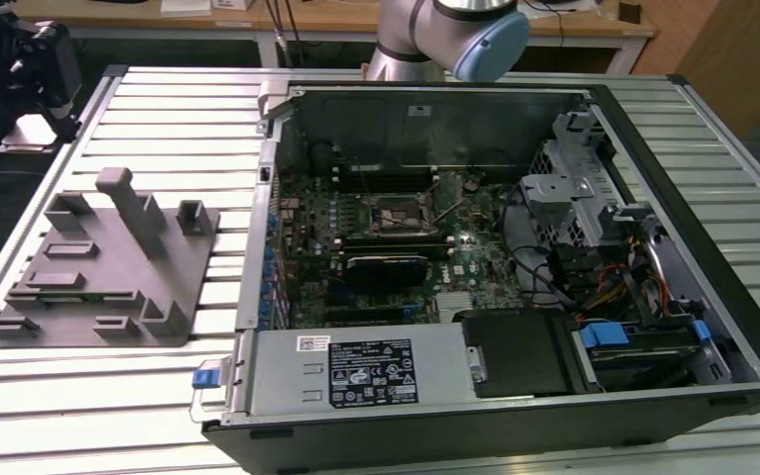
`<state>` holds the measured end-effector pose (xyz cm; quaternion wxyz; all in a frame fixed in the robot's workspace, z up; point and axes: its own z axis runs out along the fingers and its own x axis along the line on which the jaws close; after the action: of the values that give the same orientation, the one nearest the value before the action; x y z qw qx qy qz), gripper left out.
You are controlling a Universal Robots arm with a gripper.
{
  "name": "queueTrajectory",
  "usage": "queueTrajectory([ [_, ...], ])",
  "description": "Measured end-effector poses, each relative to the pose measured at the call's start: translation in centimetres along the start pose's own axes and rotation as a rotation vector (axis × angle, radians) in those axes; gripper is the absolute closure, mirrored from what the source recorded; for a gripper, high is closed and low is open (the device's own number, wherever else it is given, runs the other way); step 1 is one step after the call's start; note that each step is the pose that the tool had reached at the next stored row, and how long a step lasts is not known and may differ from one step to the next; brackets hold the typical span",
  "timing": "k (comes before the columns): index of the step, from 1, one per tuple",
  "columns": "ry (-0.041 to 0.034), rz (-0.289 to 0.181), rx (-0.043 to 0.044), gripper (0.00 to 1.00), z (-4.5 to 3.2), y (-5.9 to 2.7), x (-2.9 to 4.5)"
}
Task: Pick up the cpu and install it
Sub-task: 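Pick up the cpu and move it towards the insertion slot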
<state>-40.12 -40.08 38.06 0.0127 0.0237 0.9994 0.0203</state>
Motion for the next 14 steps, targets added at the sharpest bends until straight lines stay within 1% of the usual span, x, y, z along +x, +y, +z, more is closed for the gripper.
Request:
queueTrajectory([
  [14,0.0001,0.000,0.0000,0.45,0.04,0.10,-1.74],
])
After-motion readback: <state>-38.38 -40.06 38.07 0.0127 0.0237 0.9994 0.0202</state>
